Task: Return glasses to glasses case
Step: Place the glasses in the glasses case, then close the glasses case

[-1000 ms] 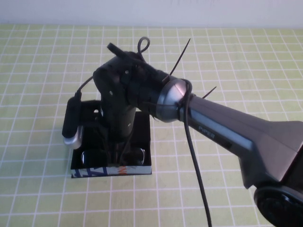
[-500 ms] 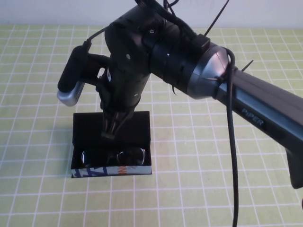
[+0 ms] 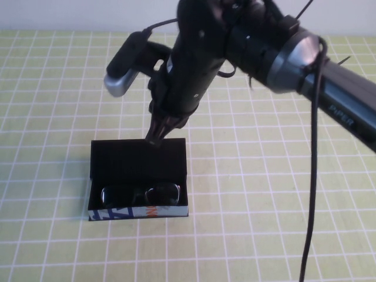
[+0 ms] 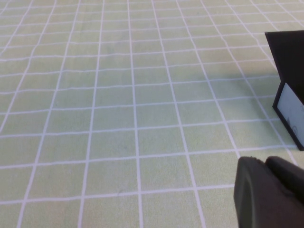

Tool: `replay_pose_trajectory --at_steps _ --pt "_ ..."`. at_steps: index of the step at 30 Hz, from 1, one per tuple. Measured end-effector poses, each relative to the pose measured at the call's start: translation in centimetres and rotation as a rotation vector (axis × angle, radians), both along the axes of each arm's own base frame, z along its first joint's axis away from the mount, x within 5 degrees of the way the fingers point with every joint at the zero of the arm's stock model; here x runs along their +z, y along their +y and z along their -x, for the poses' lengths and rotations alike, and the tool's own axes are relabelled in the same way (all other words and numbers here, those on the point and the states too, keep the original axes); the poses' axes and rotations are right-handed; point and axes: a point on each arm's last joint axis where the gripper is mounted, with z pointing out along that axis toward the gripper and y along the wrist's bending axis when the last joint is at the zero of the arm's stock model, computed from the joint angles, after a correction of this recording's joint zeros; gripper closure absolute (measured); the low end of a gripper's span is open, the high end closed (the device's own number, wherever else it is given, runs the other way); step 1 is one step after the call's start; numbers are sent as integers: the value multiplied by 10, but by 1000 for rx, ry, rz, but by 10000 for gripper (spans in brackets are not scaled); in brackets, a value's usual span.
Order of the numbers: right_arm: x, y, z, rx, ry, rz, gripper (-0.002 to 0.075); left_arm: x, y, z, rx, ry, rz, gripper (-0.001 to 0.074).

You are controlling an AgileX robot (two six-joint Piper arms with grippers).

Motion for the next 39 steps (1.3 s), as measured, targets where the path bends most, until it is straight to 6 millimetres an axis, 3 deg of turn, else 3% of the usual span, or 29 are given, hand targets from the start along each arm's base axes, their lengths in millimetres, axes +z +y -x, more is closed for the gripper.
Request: replay_pose_trajectory --at_steps 6,12,17,22,26,33,39 --pt "3 -18 -15 -58 59 -74 737 4 0 -1 4 -40 3 737" --pt "4 -33 -28 -163 145 -162 737 23 -1 -4 77 -219 460 737" --pt "3 -49 -40 -254 182 -191 737 29 1 -5 99 -271 583 737" --pt "3 -60 -48 -310 195 -205 737 40 -9 -5 37 -78 621 737" --pt "2 -61 -49 -315 198 -205 737 53 -21 -18 -29 188 563 737" --pt "2 -62 -49 -318 198 -205 737 64 -51 -58 -258 671 344 737" --pt "1 -62 -51 -338 209 -208 737 51 -76 -102 -465 808 318 737"
